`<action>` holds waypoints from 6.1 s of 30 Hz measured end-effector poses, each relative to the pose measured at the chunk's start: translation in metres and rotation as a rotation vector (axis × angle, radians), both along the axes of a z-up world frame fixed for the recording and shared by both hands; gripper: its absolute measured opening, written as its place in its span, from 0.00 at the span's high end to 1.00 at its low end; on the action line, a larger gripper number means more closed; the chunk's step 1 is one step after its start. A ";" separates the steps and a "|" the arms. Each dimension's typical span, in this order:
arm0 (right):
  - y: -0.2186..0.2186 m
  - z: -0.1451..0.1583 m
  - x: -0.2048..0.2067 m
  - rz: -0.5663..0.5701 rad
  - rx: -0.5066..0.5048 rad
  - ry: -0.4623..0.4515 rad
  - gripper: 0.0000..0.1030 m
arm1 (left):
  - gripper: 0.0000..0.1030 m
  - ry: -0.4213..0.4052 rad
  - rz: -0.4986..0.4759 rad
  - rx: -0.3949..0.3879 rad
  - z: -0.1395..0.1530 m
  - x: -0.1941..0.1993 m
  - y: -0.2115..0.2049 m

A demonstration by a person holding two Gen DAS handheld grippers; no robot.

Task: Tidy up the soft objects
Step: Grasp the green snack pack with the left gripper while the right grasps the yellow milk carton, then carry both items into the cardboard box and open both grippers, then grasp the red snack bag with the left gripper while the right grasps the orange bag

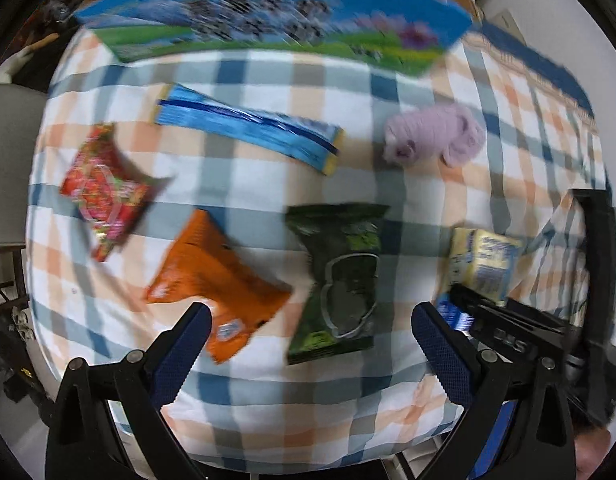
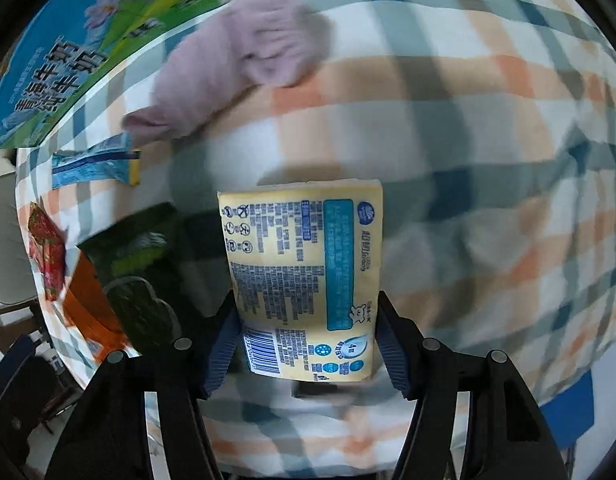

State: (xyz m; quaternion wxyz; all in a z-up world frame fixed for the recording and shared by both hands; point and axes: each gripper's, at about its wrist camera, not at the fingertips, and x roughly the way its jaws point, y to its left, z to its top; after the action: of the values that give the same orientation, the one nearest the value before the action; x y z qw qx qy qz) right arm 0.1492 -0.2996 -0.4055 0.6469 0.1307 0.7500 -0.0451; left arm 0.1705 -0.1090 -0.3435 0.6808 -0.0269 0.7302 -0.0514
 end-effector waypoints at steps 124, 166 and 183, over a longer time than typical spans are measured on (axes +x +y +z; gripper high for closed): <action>0.125 0.159 0.232 0.169 -0.153 -0.359 0.00 | 0.13 -0.361 -0.017 0.027 0.133 0.214 0.092; 0.269 0.065 0.032 0.677 -0.027 -0.154 0.00 | 0.13 -0.154 0.337 0.139 0.045 -0.007 0.238; 0.197 0.007 0.040 0.373 -0.057 -0.022 0.60 | 0.13 0.096 0.375 -0.009 -0.048 0.070 0.216</action>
State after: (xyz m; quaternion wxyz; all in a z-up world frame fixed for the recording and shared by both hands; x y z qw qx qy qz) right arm 0.1894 -0.1022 -0.3987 0.6556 -0.0287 0.7525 0.0558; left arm 0.2403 0.1070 -0.3913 0.6426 -0.1680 0.7438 0.0744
